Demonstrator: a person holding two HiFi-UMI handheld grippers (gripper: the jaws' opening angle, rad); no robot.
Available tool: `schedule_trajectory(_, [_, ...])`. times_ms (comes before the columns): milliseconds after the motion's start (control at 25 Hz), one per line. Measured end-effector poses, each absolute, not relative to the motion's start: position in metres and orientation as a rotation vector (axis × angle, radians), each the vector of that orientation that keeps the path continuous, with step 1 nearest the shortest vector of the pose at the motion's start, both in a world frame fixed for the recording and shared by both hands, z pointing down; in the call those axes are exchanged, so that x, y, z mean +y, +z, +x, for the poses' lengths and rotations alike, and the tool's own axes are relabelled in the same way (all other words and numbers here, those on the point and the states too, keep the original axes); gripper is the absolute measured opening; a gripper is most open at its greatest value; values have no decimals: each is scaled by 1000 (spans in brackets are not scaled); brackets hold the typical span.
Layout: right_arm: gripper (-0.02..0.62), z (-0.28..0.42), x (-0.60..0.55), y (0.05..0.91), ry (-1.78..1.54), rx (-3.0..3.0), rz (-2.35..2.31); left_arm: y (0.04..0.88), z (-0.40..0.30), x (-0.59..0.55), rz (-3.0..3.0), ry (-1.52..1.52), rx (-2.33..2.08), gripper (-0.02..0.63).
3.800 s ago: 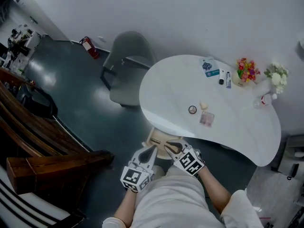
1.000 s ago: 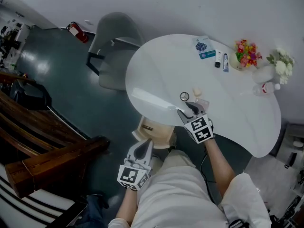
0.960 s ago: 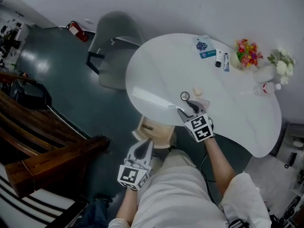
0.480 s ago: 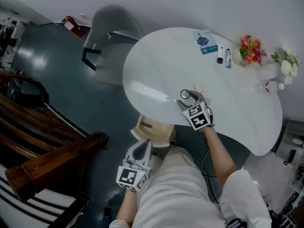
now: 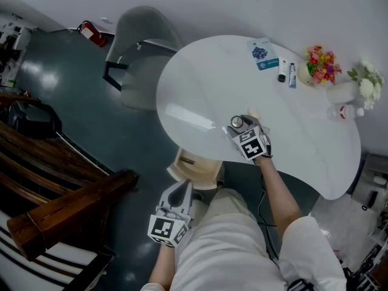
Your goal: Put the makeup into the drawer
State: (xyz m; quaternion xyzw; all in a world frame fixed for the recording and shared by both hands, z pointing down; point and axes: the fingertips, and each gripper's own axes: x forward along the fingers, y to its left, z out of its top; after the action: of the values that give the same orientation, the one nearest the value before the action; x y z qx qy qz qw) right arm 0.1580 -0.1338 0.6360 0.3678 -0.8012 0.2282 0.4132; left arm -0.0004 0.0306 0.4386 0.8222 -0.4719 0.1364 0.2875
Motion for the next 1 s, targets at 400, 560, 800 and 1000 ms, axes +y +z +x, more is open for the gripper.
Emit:
schedule_trajectory(400, [218, 159, -133, 642, 509, -1948, 886, 438, -8, 34, 2191, 360, -1276, 8])
schedule_trajectory(560, [216, 159, -133, 641, 508, -1951, 891, 437, -8, 36, 2190, 356, -1277, 8])
schedule_trajectory(800, [216, 158, -133, 635, 517, -1971, 907, 434, -11, 39, 2191, 348, -1293, 8])
schedule_trajectory(1000, [215, 155, -131, 623, 496, -1991, 917, 432, -17, 45, 2183, 341, -1313, 8])
